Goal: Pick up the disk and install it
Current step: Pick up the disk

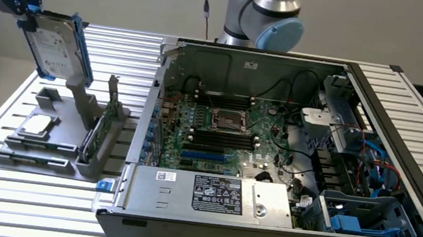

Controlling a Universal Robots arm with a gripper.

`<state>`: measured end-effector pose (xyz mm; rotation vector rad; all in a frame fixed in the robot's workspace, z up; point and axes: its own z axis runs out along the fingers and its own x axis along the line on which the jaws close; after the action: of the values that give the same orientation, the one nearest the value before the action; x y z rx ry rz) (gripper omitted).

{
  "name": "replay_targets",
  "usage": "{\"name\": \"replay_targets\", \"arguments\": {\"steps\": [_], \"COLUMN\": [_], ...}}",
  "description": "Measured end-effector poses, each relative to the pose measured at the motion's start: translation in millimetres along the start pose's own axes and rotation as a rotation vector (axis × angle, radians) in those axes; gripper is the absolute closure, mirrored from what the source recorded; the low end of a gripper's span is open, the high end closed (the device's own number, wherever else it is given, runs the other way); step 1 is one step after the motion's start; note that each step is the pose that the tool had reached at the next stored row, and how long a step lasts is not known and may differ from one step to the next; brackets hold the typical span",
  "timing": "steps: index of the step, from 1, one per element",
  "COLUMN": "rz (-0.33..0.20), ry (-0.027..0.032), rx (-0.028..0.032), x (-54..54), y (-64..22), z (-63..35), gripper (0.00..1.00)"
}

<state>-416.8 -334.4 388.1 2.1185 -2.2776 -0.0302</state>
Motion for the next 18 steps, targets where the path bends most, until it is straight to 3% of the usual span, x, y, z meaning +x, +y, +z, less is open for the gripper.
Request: {"name": "replay_targets", "arguments": {"steps": [8,18], "rz": [0.0,0.0], "ry": [0.0002,0.001], "rx": [-0.0036,-0.015], "x": [1.2,5.1], "y": [-31.7,-76.1], "z": [-34.7,-78.6], "gripper": [0.67,0.67]}}
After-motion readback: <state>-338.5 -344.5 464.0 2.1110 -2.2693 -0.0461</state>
